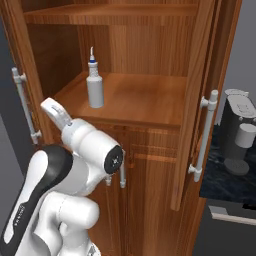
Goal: Open the cabinet. Pick the spray and place it next to the sink. Then close the cabinet.
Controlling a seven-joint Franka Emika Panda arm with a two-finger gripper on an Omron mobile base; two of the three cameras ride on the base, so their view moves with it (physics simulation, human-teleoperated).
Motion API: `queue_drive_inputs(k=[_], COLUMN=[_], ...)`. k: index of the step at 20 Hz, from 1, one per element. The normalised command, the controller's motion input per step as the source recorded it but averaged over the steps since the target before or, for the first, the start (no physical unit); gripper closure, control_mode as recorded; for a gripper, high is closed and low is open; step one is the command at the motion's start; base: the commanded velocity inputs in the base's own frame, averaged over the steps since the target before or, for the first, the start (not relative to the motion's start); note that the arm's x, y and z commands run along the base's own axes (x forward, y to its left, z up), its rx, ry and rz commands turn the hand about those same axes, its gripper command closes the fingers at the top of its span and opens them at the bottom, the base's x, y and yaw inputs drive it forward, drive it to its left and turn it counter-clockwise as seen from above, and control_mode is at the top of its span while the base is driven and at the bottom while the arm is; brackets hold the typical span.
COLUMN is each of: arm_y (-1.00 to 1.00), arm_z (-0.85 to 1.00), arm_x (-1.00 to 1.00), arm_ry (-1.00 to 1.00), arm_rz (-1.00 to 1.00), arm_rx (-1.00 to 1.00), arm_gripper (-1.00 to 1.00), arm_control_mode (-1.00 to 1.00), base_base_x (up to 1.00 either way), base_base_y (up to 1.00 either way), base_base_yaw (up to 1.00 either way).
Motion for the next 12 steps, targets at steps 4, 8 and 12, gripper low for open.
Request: queue_drive_inputs(k=[4,8,12], arm_y=[0.95,1.00,0.74], arm_z=[0.03,0.00,0.00], arm_x=[-1.00,-0.83,-0.45], arm_ry=[-0.10,-0.04,-0.01], arm_rz=[0.31,0.24,0.08], arm_rx=[-0.09,-0.16,-0.16], arm_gripper=[-1.00,-1.00,-1.00], arm_control_mode=[-1.00,-1.00,-1.00], base_base_x=[0.00,0.00,0.00], base_base_y=[0.00,0.00,0.00], base_base_yaw=[0.00,0.00,0.00])
